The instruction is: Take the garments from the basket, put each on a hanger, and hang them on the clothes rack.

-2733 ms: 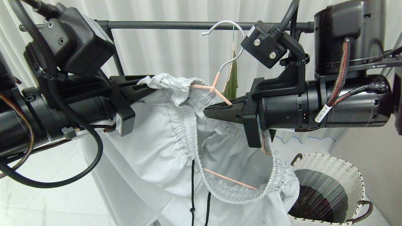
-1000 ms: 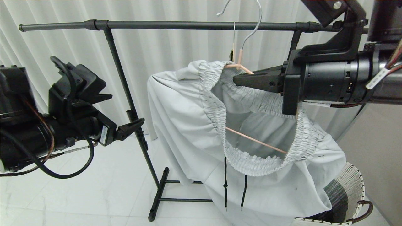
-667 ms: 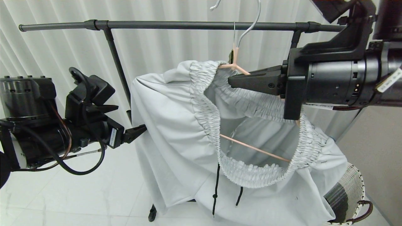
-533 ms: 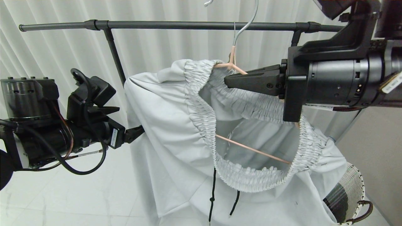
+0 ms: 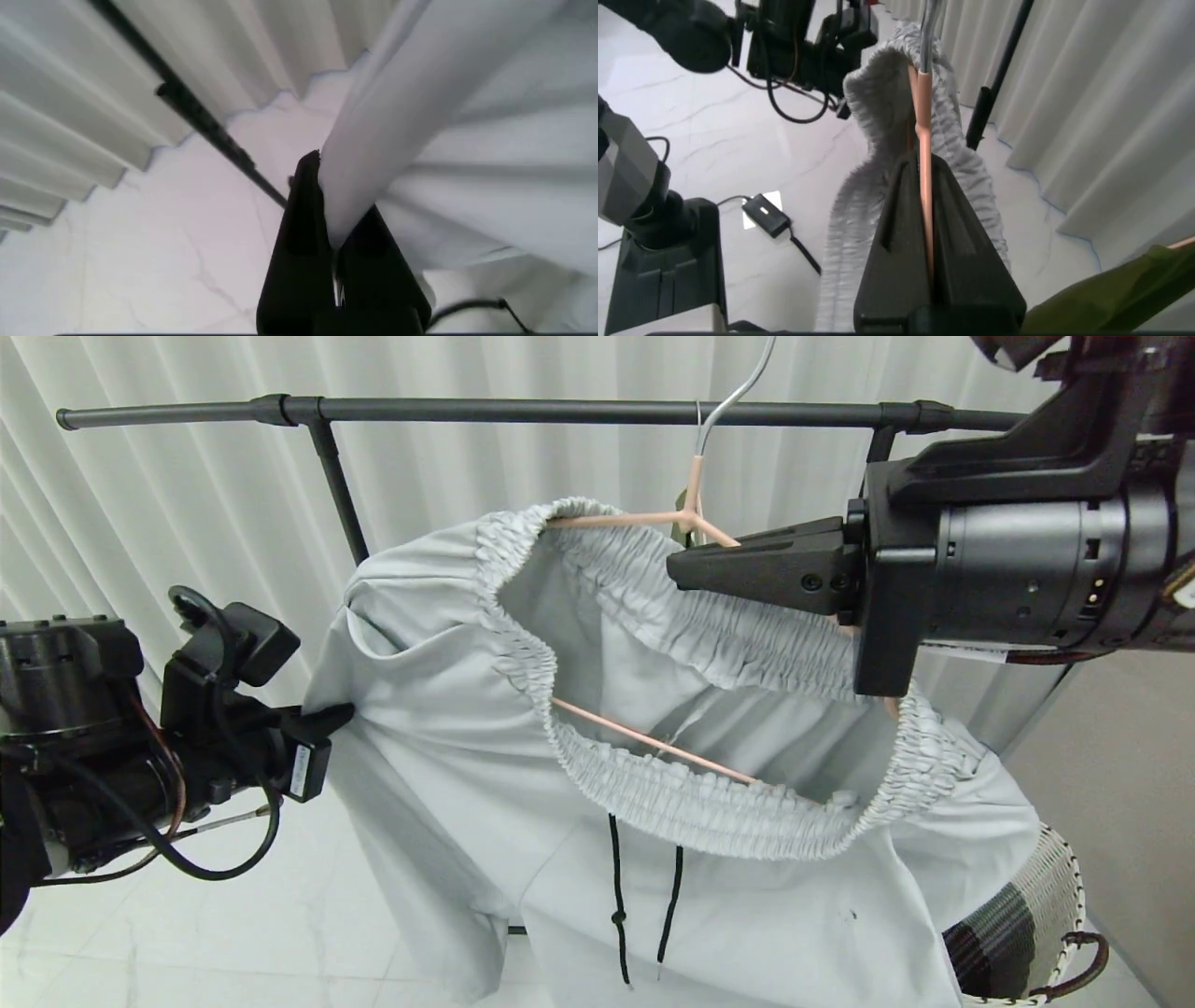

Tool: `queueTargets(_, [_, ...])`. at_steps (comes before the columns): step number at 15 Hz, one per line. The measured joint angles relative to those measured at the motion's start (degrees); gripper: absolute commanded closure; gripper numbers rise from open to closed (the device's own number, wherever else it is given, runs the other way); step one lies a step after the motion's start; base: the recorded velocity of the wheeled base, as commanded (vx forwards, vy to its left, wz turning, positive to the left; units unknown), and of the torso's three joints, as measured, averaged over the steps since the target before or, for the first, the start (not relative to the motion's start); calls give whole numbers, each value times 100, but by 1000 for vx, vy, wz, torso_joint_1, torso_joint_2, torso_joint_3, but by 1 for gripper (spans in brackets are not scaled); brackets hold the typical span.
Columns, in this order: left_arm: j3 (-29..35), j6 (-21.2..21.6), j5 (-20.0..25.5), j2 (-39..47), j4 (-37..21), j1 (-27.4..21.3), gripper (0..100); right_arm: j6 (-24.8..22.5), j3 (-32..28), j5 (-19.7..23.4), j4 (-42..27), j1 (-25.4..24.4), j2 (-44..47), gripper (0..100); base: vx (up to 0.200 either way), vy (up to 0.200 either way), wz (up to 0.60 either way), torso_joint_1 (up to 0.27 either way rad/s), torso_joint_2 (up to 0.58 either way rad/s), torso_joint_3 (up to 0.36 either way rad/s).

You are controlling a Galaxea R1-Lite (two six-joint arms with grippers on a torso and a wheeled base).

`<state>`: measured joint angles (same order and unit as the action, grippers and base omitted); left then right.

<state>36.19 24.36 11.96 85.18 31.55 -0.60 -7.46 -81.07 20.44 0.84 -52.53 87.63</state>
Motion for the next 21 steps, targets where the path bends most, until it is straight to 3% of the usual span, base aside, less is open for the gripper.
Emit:
queueTargets(2, [-461,24,-2,77,859,93,100,7,-5,-6,-2,13,-20,100,0,0,0,0,0,0])
queueTargets(5, [-740,46,0,189,1287,134,100,10,-5,-11,2,24,-26,100,0,0,0,0,0,0])
queueTargets(6, [-762,71,0,197,1295,134,0,10,-5,-15,5,35,-26,100,0,0,0,0,0,0])
queueTargets(11, [-773,196,295,110,1407,128,0,10,6,-17,13,234,-28,100,0,0,0,0,0,0])
queueTargets(15, [-629,205,499,-279,1320,128,0,11,34,-72,-13,694,-41,100,0,0,0,0,0,0])
queueTargets(16, [-539,180,495,-428,967,130,0,11,43,-74,-146,877,-55,100,0,0,0,0,0,0])
queueTargets(18, [-260,-9,488,-803,-378,134,0,11,54,-132,-560,1154,-119,100,0,0,0,0,0,0])
queueTargets(20, [302,-457,490,-1235,-1888,95,0,27,72,-332,-707,1279,-205,100,0,0,0,0,0,0])
queueTargets(21, [536,-681,484,-1414,-2198,65,0,40,89,-427,-719,1314,-234,100,0,0,0,0,0,0])
